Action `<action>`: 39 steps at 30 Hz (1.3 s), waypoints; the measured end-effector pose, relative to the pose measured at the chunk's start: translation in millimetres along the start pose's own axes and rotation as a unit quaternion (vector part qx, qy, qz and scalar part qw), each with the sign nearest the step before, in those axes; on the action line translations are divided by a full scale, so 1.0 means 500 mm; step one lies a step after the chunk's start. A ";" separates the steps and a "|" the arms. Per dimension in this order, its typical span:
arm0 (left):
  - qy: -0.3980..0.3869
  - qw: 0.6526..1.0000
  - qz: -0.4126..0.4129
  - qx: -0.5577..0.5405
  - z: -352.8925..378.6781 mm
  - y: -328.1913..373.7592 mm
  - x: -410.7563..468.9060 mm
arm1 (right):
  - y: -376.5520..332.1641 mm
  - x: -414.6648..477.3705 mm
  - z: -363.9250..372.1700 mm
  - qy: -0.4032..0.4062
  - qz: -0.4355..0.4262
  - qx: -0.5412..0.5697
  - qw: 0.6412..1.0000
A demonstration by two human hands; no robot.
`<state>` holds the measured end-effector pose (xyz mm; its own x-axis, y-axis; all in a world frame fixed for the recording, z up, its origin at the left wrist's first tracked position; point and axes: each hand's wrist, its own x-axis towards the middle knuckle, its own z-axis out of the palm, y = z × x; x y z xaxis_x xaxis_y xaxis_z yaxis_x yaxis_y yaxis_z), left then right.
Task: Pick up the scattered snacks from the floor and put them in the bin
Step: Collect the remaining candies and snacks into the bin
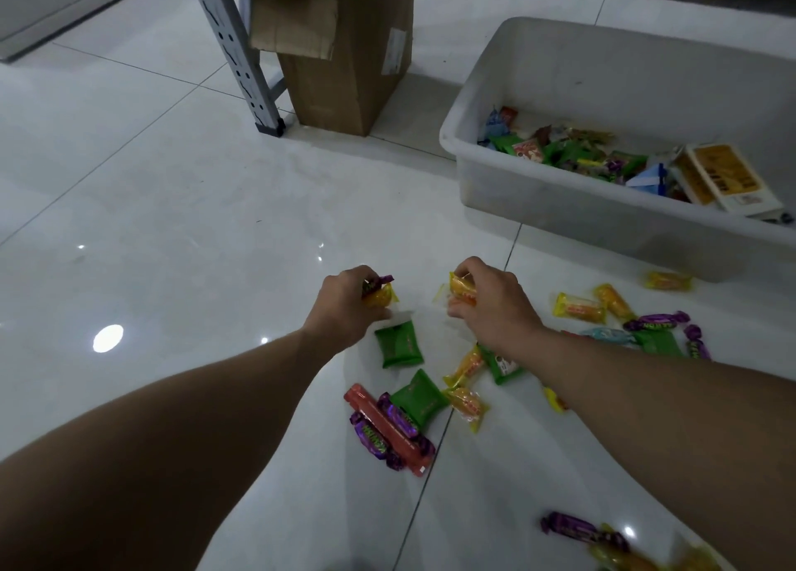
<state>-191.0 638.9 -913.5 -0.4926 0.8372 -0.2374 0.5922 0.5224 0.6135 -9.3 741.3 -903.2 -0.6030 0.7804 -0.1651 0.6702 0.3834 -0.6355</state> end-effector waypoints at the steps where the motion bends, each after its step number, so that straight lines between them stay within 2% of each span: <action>1: 0.007 1.000 -0.001 -0.008 -0.003 0.009 0.001 | -0.005 0.000 -0.006 0.009 0.006 0.010 1.000; 14: 0.060 0.989 0.020 -0.131 -0.068 0.155 0.031 | -0.062 0.016 -0.116 0.153 0.056 0.143 0.976; 19: 0.057 0.986 0.027 -0.151 -0.110 0.226 0.053 | -0.097 0.022 -0.204 0.221 0.076 0.146 0.961; 25: 0.026 0.980 0.080 -0.182 -0.138 0.324 0.067 | -0.124 0.034 -0.316 0.300 0.095 0.122 0.941; 29: 0.007 0.975 0.118 -0.186 -0.144 0.387 0.081 | -0.108 0.035 -0.362 0.331 0.119 0.133 0.926; 39: 0.011 0.980 0.126 -0.155 -0.048 0.514 0.172 | 0.026 0.071 -0.455 0.358 0.151 0.157 0.908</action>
<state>-96.5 841.0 -758.1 -0.3723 0.9275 -0.0350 0.4761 0.2232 0.8506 76.3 886.5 -745.9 0.1000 0.9906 0.0937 0.5334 0.0261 -0.8454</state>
